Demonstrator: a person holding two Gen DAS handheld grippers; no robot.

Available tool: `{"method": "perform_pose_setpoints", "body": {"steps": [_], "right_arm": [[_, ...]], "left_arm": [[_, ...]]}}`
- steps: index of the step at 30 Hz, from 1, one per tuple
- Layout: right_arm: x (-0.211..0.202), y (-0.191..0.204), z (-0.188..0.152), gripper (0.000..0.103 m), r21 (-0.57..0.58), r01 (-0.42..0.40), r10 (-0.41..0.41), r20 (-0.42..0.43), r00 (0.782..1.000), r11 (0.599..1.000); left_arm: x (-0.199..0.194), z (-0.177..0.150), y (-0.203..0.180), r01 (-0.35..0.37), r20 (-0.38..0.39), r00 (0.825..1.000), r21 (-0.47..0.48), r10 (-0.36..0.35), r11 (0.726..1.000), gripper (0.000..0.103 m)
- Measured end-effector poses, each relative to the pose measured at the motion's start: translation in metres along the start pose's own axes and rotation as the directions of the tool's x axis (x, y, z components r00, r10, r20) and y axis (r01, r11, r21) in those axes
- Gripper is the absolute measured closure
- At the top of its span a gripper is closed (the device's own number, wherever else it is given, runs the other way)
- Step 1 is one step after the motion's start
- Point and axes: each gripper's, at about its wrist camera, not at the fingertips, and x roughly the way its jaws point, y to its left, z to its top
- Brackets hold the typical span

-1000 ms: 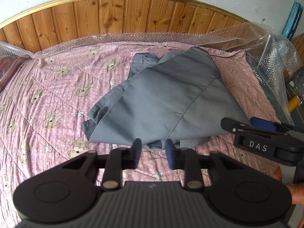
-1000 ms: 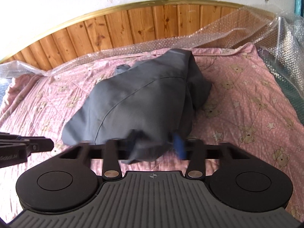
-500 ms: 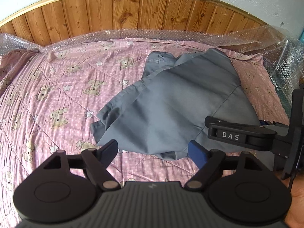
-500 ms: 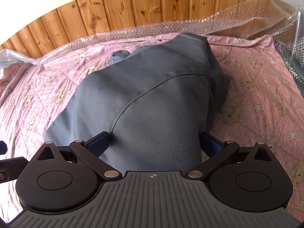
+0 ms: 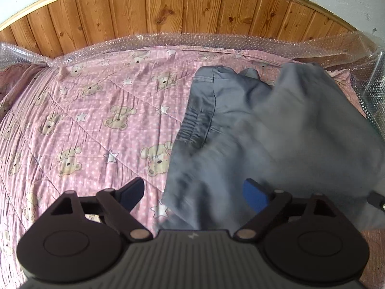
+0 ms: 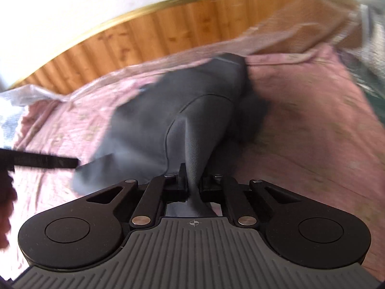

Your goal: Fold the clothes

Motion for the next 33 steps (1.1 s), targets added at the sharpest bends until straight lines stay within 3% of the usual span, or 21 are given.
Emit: {"method": "perform_pose_setpoints", "body": {"steps": [3,5,8,10,11,12,13,15,16,20,21,22,24,26,27,29,30,31,32,33], "right_arm": [[0.010,-0.053,-0.025,0.099,0.043,0.143,-0.138,-0.099,0.985,0.989],[0.011,-0.072,-0.032,0.098,0.103,0.171,-0.158,-0.121,0.980,0.980],[0.006,-0.081,-0.032,0.073,0.184,0.156,-0.142,-0.087,0.986,0.970],[0.005,-0.083,-0.031,0.045,0.207,0.161,-0.151,-0.061,0.987,0.965],[0.006,-0.084,-0.031,0.038,0.211,0.161,-0.153,-0.055,0.987,0.964],[0.007,-0.085,-0.031,0.031,0.215,0.161,-0.154,-0.049,0.987,0.963],[0.008,-0.086,-0.031,0.031,0.219,0.160,-0.155,-0.042,0.987,0.962],[0.012,-0.090,-0.029,0.031,0.220,0.144,-0.136,-0.050,0.989,0.965],[0.014,-0.092,-0.028,0.031,0.221,0.134,-0.125,-0.055,0.991,0.966],[0.012,-0.094,-0.019,0.031,0.225,0.096,-0.097,-0.009,0.995,0.969],[0.014,-0.092,-0.017,0.030,0.220,0.095,-0.096,-0.005,0.995,0.971],[0.019,-0.090,-0.016,0.028,0.210,0.099,-0.099,-0.010,0.995,0.973],[0.032,-0.086,-0.016,0.025,0.195,0.106,-0.101,-0.038,0.994,0.975],[0.048,-0.084,-0.018,0.025,0.201,0.108,-0.093,-0.085,0.992,0.974],[0.050,-0.084,-0.016,0.025,0.210,0.111,-0.094,-0.089,0.992,0.971],[0.047,-0.085,-0.008,0.025,0.233,0.115,-0.101,-0.071,0.992,0.966],[0.041,-0.082,-0.001,0.024,0.238,0.124,-0.118,-0.042,0.992,0.963],[0.035,-0.079,0.006,0.019,0.240,0.137,-0.139,-0.009,0.990,0.961],[0.029,-0.076,0.013,0.016,0.243,0.149,-0.160,0.024,0.987,0.958],[0.027,-0.068,0.022,0.011,0.234,0.144,-0.159,0.049,0.986,0.962]], "left_arm": [[0.029,0.009,-0.014,0.070,-0.026,0.997,0.001,-0.070,0.998,0.002],[0.044,0.009,-0.031,0.171,-0.065,0.983,0.011,-0.170,0.985,0.003],[0.050,-0.001,-0.067,0.316,-0.088,0.946,0.034,-0.312,0.948,0.002],[0.055,-0.012,-0.092,0.358,-0.101,0.930,0.045,-0.352,0.933,0.000],[0.062,-0.017,-0.103,0.344,-0.124,0.934,0.053,-0.335,0.938,0.000],[0.071,-0.021,-0.112,0.316,-0.150,0.941,0.070,-0.303,0.946,0.004],[0.078,-0.024,-0.120,0.295,-0.171,0.945,0.088,-0.278,0.951,0.042],[0.076,-0.025,-0.121,0.322,-0.188,0.936,0.112,-0.298,0.940,0.080],[0.064,-0.022,-0.112,0.342,-0.176,0.930,0.103,-0.321,0.934,0.090],[-0.031,-0.022,-0.047,0.343,-0.026,0.939,0.083,-0.342,0.936,0.102],[-0.054,-0.033,-0.028,0.338,-0.022,0.941,0.093,-0.337,0.937,0.103],[-0.074,-0.045,-0.011,0.324,-0.034,0.946,0.108,-0.323,0.940,0.103],[-0.081,-0.084,0.012,0.242,-0.165,0.963,0.165,-0.215,0.956,0.103],[-0.075,-0.116,0.038,0.156,-0.253,0.961,0.181,-0.107,0.971,0.102],[-0.073,-0.120,0.051,0.108,-0.259,0.964,0.151,-0.066,0.983,0.099],[-0.074,-0.100,0.074,0.093,-0.192,0.977,0.017,-0.088,0.995,0.079],[-0.073,-0.084,0.083,0.101,-0.140,0.984,-0.048,-0.107,0.994,0.053],[-0.067,-0.062,0.084,0.108,-0.083,0.990,-0.096,-0.116,0.989,0.018],[-0.059,-0.039,0.084,0.117,-0.028,0.992,-0.142,-0.122,0.983,0.003],[-0.046,-0.012,0.077,0.132,0.020,0.991,-0.176,-0.131,0.975,0.000]]}}
